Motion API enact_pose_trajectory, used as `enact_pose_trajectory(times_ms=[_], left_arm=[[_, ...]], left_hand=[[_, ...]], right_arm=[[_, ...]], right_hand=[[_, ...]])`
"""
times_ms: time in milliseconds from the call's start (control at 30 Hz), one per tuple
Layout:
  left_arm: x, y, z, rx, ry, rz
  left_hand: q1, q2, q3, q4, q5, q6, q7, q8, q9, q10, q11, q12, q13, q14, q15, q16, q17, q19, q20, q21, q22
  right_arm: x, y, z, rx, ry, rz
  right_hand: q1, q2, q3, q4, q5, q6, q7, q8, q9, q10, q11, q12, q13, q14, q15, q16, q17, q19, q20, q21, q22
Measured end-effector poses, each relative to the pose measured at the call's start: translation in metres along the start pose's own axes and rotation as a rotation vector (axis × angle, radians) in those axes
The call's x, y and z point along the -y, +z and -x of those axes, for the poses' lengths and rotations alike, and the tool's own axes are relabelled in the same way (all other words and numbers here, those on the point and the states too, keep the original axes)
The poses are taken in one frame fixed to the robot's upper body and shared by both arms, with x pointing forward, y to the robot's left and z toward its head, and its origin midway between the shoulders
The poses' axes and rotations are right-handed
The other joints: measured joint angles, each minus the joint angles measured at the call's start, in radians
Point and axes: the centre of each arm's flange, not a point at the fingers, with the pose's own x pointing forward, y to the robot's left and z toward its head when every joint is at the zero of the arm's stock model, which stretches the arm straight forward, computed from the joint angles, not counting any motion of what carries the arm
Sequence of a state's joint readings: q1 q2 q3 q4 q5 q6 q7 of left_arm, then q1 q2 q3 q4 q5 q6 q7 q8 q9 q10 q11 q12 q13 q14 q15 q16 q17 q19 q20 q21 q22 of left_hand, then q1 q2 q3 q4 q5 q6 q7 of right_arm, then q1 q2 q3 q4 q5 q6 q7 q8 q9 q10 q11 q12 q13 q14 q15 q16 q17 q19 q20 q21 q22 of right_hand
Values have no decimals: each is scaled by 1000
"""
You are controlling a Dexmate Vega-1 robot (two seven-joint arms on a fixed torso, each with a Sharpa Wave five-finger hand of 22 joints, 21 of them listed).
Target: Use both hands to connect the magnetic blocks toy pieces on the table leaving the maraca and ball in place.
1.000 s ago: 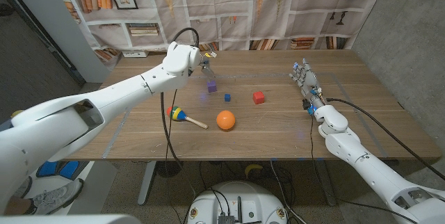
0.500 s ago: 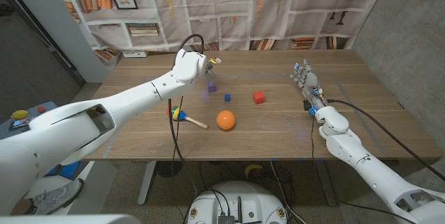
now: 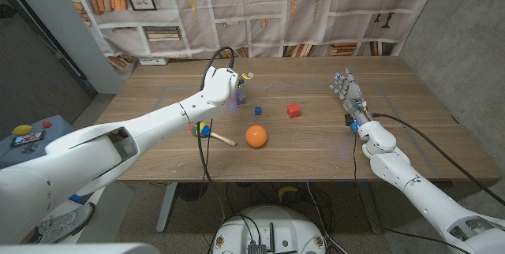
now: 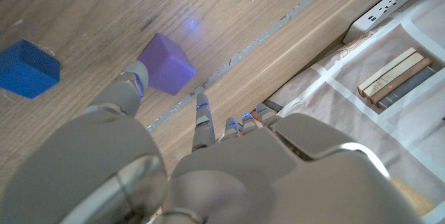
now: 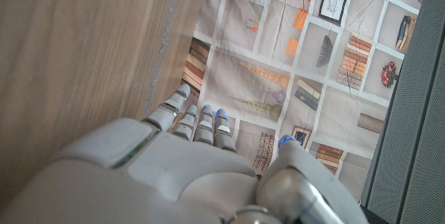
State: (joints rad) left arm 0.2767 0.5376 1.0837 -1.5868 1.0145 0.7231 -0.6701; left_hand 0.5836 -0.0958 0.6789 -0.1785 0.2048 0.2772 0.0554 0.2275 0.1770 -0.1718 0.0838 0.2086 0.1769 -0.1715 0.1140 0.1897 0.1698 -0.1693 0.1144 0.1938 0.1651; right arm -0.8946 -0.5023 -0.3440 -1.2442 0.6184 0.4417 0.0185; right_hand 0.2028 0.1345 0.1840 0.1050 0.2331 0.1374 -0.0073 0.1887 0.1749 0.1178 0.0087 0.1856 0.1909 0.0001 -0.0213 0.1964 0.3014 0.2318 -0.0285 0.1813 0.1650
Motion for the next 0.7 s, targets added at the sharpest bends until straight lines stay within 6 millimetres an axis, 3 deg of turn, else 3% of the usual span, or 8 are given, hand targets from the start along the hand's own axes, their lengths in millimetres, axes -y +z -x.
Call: enact_pose_trajectory(times_ms=[567,700], left_arm=[[14,3,-9,-18,35,23],[19,5,-12,-20,32,27]], left_hand=[[27,-8,0,0,0,58,7,9,3,0,0,4,0,0,-11,0,0,0,0,6,0],[36,-7,0,0,0,79,4,13,3,0,-11,4,0,0,-11,0,0,0,0,6,0]], right_arm=[[2,-3,-1,-3,-7,-7],[3,-3,-2,-3,-9,-8]], right_hand=[[0,0,4,-4,0,6,-6,0,0,0,0,0,0,0,0,4,-4,0,0,0,0],[0,0,4,-4,0,6,-6,0,0,0,0,0,0,0,0,4,-5,0,0,0,0]])
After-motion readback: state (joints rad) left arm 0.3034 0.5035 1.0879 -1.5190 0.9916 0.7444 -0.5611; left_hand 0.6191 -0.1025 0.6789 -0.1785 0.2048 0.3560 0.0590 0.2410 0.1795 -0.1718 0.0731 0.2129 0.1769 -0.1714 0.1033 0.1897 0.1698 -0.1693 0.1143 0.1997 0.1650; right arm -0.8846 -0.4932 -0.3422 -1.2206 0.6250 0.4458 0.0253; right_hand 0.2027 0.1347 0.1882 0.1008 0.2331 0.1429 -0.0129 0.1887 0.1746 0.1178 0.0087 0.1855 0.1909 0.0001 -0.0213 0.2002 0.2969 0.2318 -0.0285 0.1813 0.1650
